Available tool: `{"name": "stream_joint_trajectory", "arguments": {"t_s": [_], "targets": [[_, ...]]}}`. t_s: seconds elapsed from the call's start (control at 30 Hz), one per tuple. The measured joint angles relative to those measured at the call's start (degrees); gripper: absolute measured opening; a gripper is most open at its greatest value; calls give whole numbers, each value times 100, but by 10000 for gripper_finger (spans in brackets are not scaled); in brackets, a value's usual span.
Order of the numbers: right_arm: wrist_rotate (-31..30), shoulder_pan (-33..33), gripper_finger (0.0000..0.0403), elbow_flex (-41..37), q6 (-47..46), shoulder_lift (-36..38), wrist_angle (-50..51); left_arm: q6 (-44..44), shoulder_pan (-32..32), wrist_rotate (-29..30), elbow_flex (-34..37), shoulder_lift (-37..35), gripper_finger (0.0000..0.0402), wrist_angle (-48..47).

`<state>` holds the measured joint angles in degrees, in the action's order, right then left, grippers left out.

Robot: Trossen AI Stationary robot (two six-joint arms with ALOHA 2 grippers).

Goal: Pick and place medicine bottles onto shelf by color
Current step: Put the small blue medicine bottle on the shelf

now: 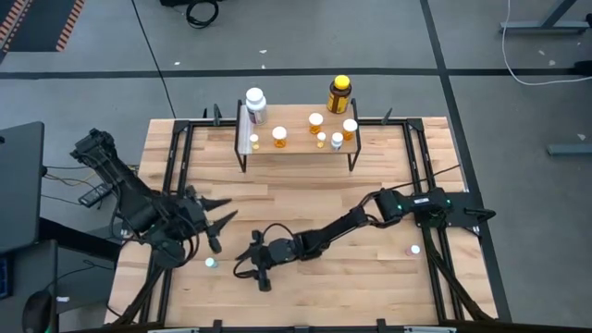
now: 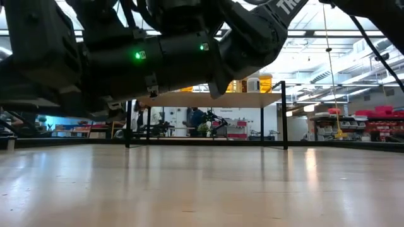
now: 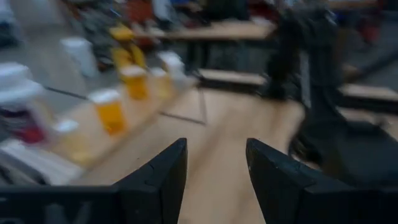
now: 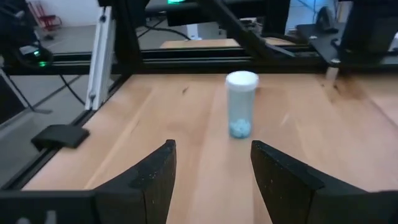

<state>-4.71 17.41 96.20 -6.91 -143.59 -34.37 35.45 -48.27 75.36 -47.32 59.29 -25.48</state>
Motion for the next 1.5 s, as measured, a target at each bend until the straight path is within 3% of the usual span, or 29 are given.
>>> {"name": "stream_joint_trajectory", "arguments": {"t_s": [0.17, 0.23, 0.43, 0.57, 0.67, 0.87, 1.1, 1.5], "targets": [[59, 52, 213, -2, 87, 2, 159, 303, -22, -2268, 7, -4, 172, -281], [68, 58, 213, -2, 37, 2, 176, 759, -140, -2701, 5, 27, 172, -498], [480, 136, 213, -2, -203, 39, 515, 1981, -734, -2313, 5, 490, 172, -1211], [432, 170, 213, -4, -107, 272, 1257, 2713, -1219, -2021, 5, 972, 172, -1383], [307, 168, 213, -4, -84, 480, 1751, 3792, -1515, -2025, 5, 1334, 172, -1930], [188, 173, 213, -7, -103, 840, 2555, 6007, -1940, -3082, 5, 1916, 172, -3322], [-68, 265, 213, -7, -320, 1071, 3541, 6491, -2393, -3279, 5, 2000, 199, -3205], [-506, 472, 213, -220, -597, 1064, 3325, 7085, -2824, -3317, 5, 2437, 296, -3071]]}}
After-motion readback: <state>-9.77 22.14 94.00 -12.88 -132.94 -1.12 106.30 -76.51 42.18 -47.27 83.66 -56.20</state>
